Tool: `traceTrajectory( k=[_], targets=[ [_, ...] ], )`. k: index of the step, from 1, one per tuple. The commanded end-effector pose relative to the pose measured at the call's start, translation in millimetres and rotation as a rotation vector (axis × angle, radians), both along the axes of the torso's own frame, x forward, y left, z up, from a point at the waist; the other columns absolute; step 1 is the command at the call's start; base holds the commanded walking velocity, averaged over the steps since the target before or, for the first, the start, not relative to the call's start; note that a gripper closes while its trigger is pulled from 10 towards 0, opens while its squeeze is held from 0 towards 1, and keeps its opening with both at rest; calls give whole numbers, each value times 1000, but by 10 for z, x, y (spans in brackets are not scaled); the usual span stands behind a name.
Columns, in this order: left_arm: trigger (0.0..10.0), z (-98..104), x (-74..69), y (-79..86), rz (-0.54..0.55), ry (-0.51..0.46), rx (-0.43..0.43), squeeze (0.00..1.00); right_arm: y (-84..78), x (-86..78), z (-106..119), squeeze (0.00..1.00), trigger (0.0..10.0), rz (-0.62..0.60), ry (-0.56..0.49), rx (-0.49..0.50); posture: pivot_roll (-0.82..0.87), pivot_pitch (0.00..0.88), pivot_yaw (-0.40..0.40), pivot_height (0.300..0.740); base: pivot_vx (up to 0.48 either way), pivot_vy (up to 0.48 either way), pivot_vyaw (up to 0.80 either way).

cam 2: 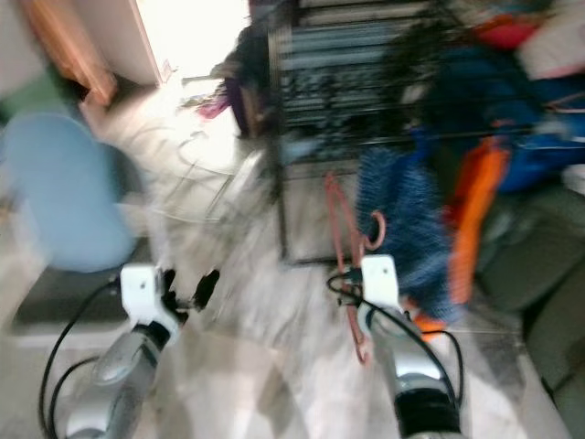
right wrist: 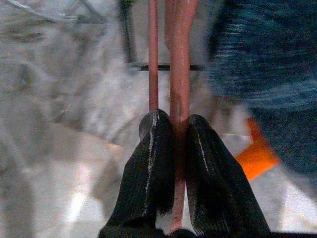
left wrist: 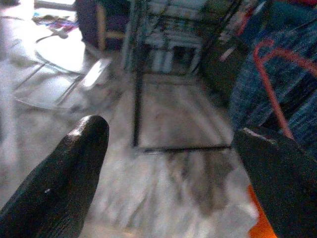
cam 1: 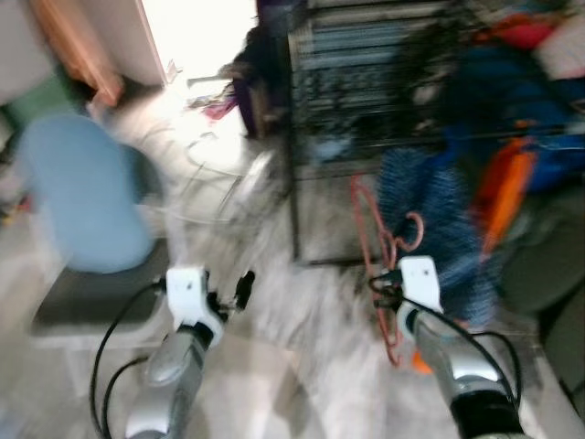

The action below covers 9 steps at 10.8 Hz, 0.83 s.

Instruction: Hang hanger

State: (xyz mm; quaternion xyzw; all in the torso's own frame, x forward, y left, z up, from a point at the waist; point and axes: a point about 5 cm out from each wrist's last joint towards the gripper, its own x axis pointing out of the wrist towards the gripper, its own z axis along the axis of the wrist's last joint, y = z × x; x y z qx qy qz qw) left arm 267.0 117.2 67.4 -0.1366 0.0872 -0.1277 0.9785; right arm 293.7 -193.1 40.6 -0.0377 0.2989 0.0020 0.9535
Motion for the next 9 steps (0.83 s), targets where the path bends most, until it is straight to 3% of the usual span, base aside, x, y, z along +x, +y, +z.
traceTrajectory(
  k=[1, 5, 8, 9],
  targets=[
    [10000, -4, -10, 87, 23, 1, 20, 0, 99, 78, 108, 0, 10000, 27, -44, 17, -134, 0, 44, 740, 435, 0, 0],
    [10000, -21, -17, 82, 25, 8, 22, 0, 87, 86, 144, 0, 10000, 51, -50, 10, -137, 0, 42, 740, 430, 0, 0],
    [10000, -82, 5, 177, 112, 42, 119, 0, 211, 71, 198, 0, 10000, 193, -47, 57, -136, 0, 44, 740, 0, 0, 0],
    [10000, -80, 3, 192, 118, 40, 112, 0, 217, 56, 205, 0, 10000, 226, -48, 36, -136, 0, 44, 740, 0, 0, 0]
  ],
)
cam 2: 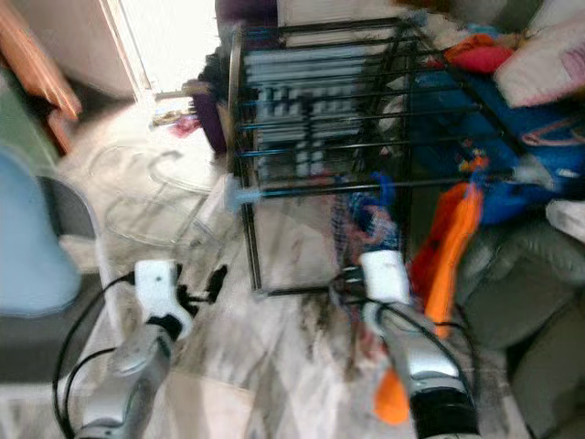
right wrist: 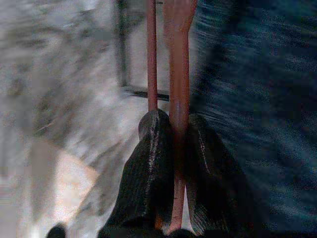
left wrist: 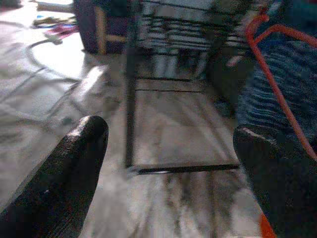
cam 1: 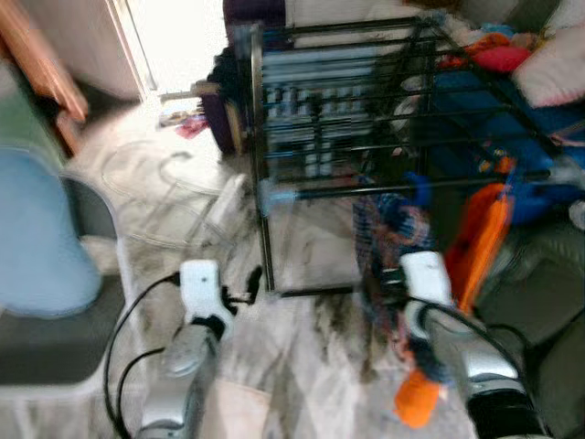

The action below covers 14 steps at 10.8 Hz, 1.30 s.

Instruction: Hang hanger

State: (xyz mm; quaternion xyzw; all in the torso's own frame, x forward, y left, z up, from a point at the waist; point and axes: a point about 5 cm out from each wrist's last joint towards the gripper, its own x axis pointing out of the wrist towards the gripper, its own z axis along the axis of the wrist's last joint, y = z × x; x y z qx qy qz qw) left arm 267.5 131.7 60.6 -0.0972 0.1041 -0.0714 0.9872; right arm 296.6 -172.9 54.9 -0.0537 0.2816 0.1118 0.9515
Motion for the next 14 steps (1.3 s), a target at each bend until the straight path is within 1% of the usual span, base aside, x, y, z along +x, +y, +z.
traceTrajectory(
  k=[1, 3, 4, 5, 6, 7, 8, 9, 10, 11, 13, 14],
  targets=[
    [10000, -12, -6, 52, 16, 4, 14, 0, 25, 2, 63, 0, 10000, 25, -27, -1, -133, 0, 45, 740, 0, 0, 0],
    [10000, -14, -6, 43, 16, 8, 19, 0, 88, -5, 114, 0, 10000, 86, -56, -10, -134, 0, 53, 740, 0, 0, 0],
    [10000, -11, -1, 33, 7, 8, 17, 0, 116, 48, 174, 0, 10000, 100, -82, -22, -134, 0, 54, 740, 0, 0, 0],
    [10000, -10, 1, 24, -4, 9, 8, 0, 106, 110, 211, 0, 10000, 89, -98, -37, -134, 0, 54, 740, 0, 0, 0],
    [10000, -19, -9, 2, -23, 21, -20, 0, 86, 223, 262, 0, 10000, 50, -117, -54, -129, 0, 53, 740, 0, 0, 0],
    [10000, -26, -24, -15, -35, 30, -32, 0, 84, 291, 298, 0, 10000, 31, -126, -54, -122, 0, 47, 740, 0, 0, 0],
    [10000, -31, -56, -33, -46, 34, -52, 0, 104, 404, 394, 0, 10000, 15, -153, -50, -111, 0, 40, 740, 0, 0, 0],
    [10000, -39, -70, -31, -45, 40, -54, 0, 97, 455, 422, 0, 10000, 2, -160, -66, -107, 0, 37, 740, 0, 0, 0],
    [10000, -54, -79, -29, -47, 50, -57, 0, 86, 531, 431, 0, 10000, -38, -142, -75, -103, 0, 31, 740, 0, 0, 0],
    [10000, -54, -77, -42, -60, 60, -64, 0, 124, 594, 413, 0, 10000, -82, -86, -45, -98, 0, 24, 740, 0, 0, 0],
    [10000, -58, -80, -58, -74, 73, -73, 0, 209, 631, 389, 0, 10000, -91, -62, -43, -95, 0, 21, 740, 0, 0, 0],
    [10000, -68, -88, -65, -77, 84, -75, 0, 288, 616, 330, 0, 10000, -82, -31, -35, -92, 0, 19, 740, 0, 0, 0]
  ],
)
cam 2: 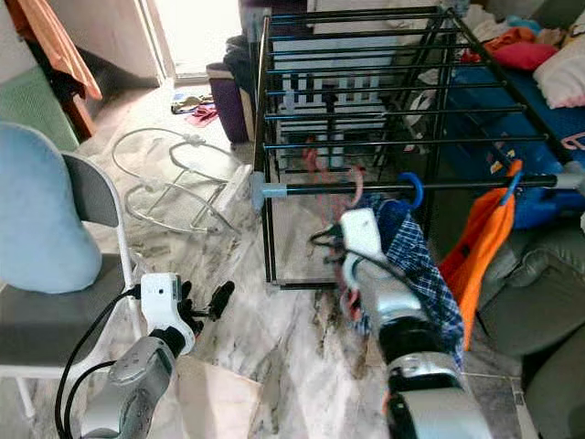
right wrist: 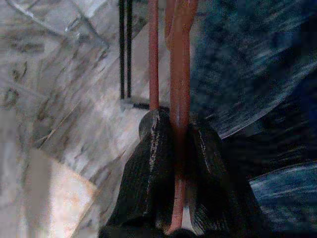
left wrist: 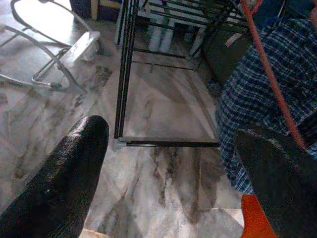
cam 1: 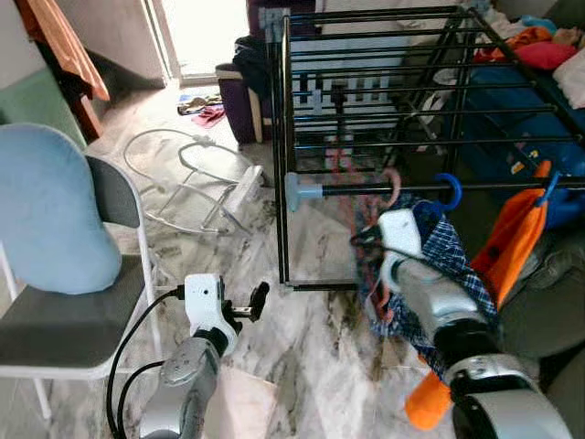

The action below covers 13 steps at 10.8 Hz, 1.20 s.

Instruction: Hang hanger

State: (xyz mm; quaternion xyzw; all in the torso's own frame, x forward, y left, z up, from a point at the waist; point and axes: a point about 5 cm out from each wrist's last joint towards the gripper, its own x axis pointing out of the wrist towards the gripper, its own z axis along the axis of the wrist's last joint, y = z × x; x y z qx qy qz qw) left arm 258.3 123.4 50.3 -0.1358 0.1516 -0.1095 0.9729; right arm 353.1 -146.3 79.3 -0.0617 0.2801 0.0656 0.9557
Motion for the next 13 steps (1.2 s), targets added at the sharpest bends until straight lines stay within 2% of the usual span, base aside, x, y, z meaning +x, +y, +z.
traceTrajectory(
  k=[1, 7, 8, 9, 13],
  targets=[
    [10000, 27, -2, 9, -6, -2, 3, 0, 66, 42, 28, 0, 10000, 2, 4, -11, -92, 0, 18, 740, 0, 0, 0],
    [10000, 5, 11, -19, -20, 29, -7, 0, 188, 0, -79, 0, 10000, 15, 29, -16, -101, 0, 15, 740, 0, 0, 0],
    [10000, 2, 13, -25, -24, 31, -5, 0, 222, 3, -74, 796, 10000, 14, 25, -7, -100, 0, 15, 740, 0, 0, 0],
    [10000, 0, 12, -26, -26, 34, -5, 0, 247, -8, -86, 1000, 10000, 17, 25, 3, -100, 0, 15, 740, 0, 0, 0],
    [10000, -10, 11, -27, -31, 41, -3, 0, 145, -37, -85, 1000, 10000, -6, -16, 15, -106, 0, 19, 740, 0, 0, 0]
  ],
)
